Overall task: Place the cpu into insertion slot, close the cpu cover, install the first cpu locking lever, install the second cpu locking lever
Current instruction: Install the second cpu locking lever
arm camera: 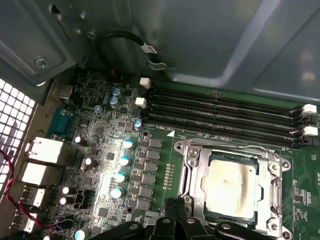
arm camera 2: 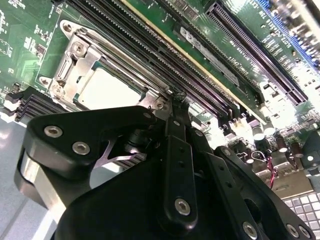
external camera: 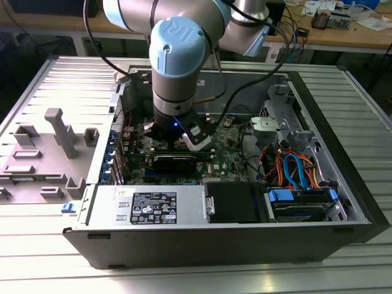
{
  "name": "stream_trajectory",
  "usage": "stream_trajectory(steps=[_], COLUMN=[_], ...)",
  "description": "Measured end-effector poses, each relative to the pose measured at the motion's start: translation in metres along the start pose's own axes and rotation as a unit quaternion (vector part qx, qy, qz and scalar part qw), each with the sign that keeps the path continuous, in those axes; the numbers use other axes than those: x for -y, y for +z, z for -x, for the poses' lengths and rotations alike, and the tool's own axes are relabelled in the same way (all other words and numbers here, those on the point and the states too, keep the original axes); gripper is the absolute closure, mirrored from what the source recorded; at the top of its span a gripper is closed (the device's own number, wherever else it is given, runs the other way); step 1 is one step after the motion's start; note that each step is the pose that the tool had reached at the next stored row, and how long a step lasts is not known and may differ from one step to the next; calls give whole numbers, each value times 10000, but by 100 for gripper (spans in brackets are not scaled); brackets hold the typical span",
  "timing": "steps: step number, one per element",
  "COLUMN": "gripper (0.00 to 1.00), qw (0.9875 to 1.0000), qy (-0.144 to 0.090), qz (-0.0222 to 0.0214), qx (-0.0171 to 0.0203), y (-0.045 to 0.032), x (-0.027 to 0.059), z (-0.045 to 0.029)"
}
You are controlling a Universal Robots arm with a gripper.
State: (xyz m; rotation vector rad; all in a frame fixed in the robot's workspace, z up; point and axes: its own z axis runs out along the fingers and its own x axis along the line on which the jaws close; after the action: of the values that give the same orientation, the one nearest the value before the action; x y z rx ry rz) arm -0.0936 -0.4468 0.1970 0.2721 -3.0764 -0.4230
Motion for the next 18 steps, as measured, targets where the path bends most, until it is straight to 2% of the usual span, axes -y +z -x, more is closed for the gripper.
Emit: stream_trajectory(steps=[1, 2, 3, 5, 8, 10, 14, 18], gripper=[89, 89, 89, 89, 89, 89, 89, 89], qw=[10000, 10000, 10000, 9997, 9993, 9992, 9992, 9991], qy=[0, 1, 3, 11, 19, 19, 20, 22], qz=[-3, -25, -75, -232, -359, -384, -388, -417], qx=[-1, -4, -11, -41, -66, -70, -70, -75], y=[1, 4, 8, 9, 11, -2, -40, -94], x=[-4, -9, -13, -20, -40, -57, -95, -137], z=[0, 1, 3, 4, 8, 10, 14, 19])
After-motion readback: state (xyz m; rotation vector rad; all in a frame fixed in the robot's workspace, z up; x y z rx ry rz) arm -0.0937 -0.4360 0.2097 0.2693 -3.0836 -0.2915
